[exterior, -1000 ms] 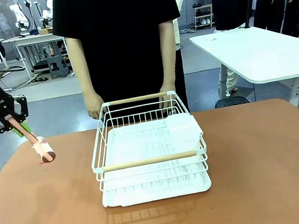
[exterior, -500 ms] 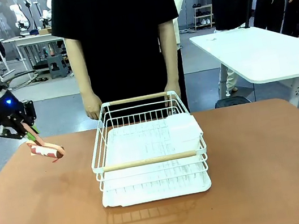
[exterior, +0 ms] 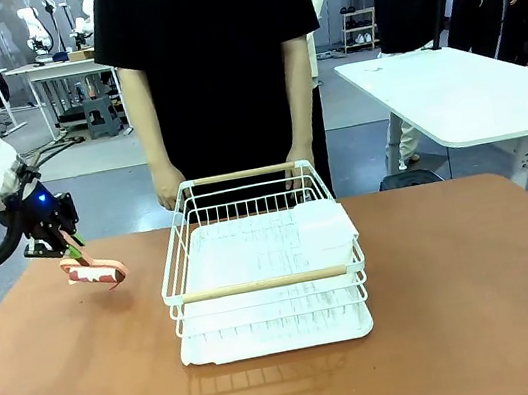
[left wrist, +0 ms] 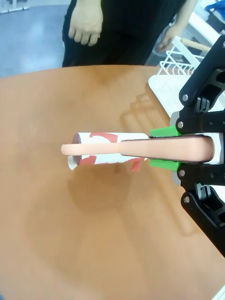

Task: Clean the table.
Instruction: Place the Lint Roller down when the Dish drying rack is positioned in the middle of the table.

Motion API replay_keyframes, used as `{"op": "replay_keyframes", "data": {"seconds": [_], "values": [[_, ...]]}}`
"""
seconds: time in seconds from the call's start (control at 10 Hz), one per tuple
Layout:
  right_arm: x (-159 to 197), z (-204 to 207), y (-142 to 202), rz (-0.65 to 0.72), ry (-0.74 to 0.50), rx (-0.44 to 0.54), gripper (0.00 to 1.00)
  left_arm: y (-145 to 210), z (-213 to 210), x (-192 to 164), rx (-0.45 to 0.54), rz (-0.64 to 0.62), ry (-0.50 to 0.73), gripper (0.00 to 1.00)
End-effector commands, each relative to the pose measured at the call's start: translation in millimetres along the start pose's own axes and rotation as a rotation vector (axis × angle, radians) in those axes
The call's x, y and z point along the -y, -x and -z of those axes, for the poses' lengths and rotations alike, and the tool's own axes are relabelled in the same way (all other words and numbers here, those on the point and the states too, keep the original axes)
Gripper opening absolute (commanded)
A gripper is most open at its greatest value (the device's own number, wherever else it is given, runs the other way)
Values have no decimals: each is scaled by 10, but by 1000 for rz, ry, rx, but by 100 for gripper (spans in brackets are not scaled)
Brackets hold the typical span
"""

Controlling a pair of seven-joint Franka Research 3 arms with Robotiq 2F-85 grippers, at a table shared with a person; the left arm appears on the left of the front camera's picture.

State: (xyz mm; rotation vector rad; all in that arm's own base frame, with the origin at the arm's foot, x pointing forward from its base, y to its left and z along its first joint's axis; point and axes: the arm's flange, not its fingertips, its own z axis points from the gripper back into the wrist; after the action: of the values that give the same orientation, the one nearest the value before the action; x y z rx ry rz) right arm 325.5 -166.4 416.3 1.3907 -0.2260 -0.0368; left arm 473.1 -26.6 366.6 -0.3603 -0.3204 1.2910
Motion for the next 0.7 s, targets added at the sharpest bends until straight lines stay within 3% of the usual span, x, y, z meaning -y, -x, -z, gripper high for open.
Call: {"op": "replay_keyframes", "data": {"seconds": [0.0,0.3,0.4,0.5,0.6], "values": [[-26,0,7,-6,-4,0,100,46,123,-92,11,-11,64,21],[-26,0,7,-6,-4,0,100,62,228,-259,-10,-19,85,21],[-26,0,7,-6,-4,0,100,59,254,-298,-27,-23,74,49],[-26,0,7,-6,-4,0,100,49,257,-320,-39,-31,61,68],[-26,0,7,-6,-4,0,100,31,234,-355,-28,-38,49,100]]}}
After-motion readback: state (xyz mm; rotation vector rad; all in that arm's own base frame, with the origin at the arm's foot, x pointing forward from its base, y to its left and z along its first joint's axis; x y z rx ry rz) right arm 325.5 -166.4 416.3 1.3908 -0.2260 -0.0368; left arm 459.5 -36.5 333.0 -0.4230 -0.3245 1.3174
